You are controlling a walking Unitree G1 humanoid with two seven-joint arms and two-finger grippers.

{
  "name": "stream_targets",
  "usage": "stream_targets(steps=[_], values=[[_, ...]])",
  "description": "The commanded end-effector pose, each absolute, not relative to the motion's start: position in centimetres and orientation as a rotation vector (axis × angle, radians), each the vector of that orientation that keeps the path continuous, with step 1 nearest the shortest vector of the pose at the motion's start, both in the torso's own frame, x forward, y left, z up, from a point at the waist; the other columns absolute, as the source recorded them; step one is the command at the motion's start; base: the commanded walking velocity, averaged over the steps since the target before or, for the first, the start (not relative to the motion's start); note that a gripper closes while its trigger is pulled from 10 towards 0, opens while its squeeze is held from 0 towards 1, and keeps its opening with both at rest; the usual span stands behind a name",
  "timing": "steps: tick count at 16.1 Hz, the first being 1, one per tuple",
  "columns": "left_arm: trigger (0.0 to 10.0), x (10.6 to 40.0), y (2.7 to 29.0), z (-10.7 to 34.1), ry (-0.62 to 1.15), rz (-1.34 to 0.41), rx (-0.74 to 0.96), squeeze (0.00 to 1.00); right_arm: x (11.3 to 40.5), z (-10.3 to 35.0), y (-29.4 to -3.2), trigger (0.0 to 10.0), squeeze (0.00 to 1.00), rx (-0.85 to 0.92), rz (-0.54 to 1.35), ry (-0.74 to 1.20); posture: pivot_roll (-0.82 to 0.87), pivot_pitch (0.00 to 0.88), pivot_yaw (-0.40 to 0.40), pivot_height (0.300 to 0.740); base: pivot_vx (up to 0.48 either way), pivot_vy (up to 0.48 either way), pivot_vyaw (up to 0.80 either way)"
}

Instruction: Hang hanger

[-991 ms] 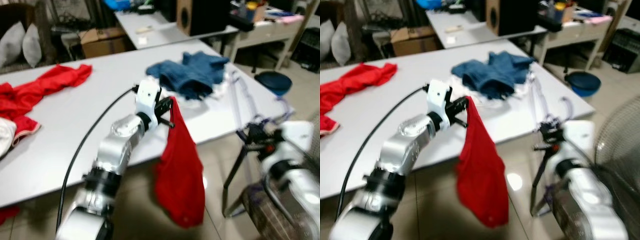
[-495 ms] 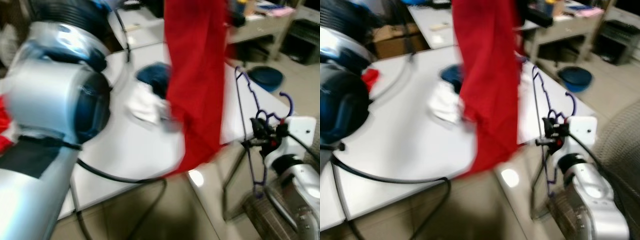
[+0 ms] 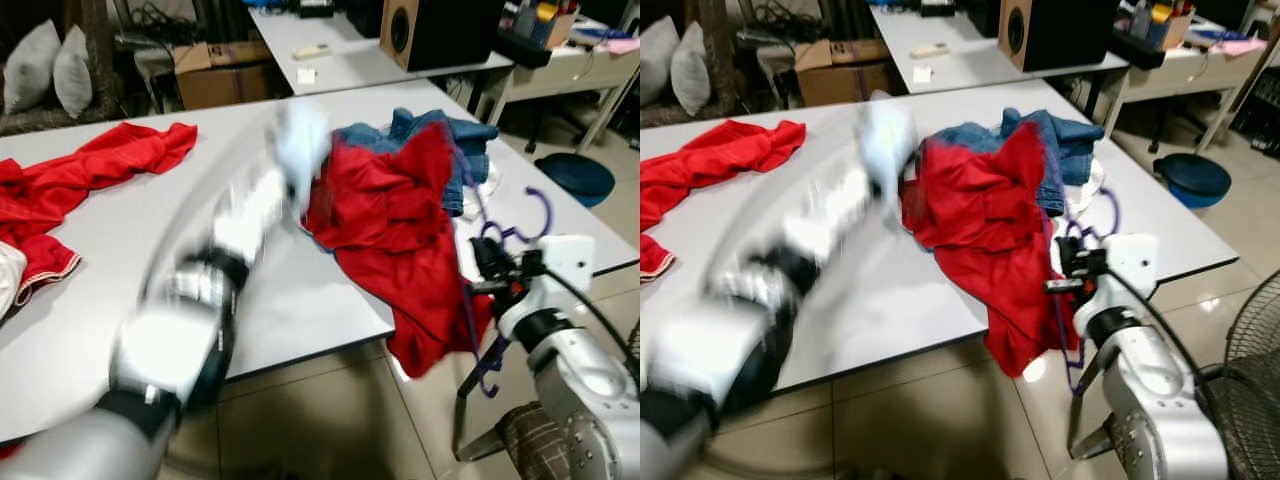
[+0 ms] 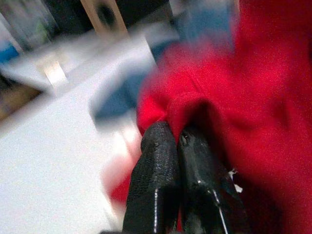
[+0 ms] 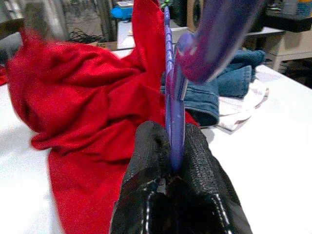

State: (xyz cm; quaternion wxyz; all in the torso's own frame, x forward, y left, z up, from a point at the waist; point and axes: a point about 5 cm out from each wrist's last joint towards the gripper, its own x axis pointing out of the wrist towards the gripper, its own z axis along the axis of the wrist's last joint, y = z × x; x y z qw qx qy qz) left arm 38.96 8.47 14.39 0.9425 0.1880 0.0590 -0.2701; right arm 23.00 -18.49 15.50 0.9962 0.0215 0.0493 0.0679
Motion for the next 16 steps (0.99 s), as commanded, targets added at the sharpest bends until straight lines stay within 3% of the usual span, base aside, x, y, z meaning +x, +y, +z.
stream_targets(steps=[1,2,3,4,8,9,12,13,14,15,16], values=[[10.0,39.0,9.0,14.2,0.144,-0.536,0.442,0.00,23.0,15.8,-18.4,10.0,0.00,0.039,0.142,0.076,-0.07,0.000,0.041,0.740,0.000,0.000,0.00],[10.0,39.0,9.6,13.8,0.184,-0.541,0.430,0.00,22.9,15.7,-18.4,10.0,0.00,0.038,0.146,0.081,-0.07,0.000,0.042,0.740,0.000,0.000,0.00],[10.0,39.0,9.8,13.8,0.194,-0.552,0.415,0.21,22.9,15.7,-18.4,10.0,0.00,0.036,0.148,0.083,-0.07,0.000,0.042,0.740,0.000,0.000,0.00],[10.0,38.9,10.3,14.0,0.223,-0.637,0.366,1.00,22.9,15.6,-18.3,10.0,0.00,0.033,0.153,0.087,-0.08,0.000,0.048,0.740,0.000,0.000,0.00],[10.0,39.1,13.8,16.0,0.207,-0.676,0.281,1.00,22.7,15.4,-18.7,10.0,0.00,0.012,0.161,0.098,-0.08,0.000,0.067,0.740,0.000,0.000,0.00],[10.0,39.0,15.2,17.2,0.173,-0.701,0.164,1.00,22.4,15.4,-19.1,10.0,0.00,0.001,0.163,0.101,-0.08,0.000,0.067,0.740,0.000,0.000,0.00],[10.0,38.9,19.2,18.4,0.120,-0.542,0.192,1.00,22.3,15.7,-20.6,10.0,0.00,-0.028,0.130,0.093,-0.07,0.000,0.071,0.740,0.000,0.000,0.00],[10.0,38.7,20.4,18.3,0.125,-0.493,0.198,0.66,22.2,16.0,-21.0,10.0,0.00,-0.041,0.127,0.085,-0.08,0.000,0.083,0.740,0.000,0.000,0.00],[10.0,38.6,20.7,18.3,0.129,-0.482,0.192,0.66,22.2,16.1,-21.1,10.0,0.00,-0.048,0.128,0.082,-0.08,0.000,0.084,0.740,0.000,0.000,0.00],[10.0,38.2,21.1,18.0,0.145,-0.482,0.188,0.00,21.9,16.4,-21.4,10.0,0.00,-0.060,0.128,0.074,-0.08,0.000,0.085,0.740,0.000,0.000,0.00],[10.0,37.6,21.3,17.6,0.166,-0.505,0.178,0.00,21.6,16.9,-21.8,10.0,0.00,-0.070,0.122,0.055,-0.08,0.000,0.087,0.740,0.000,0.000,0.00]])
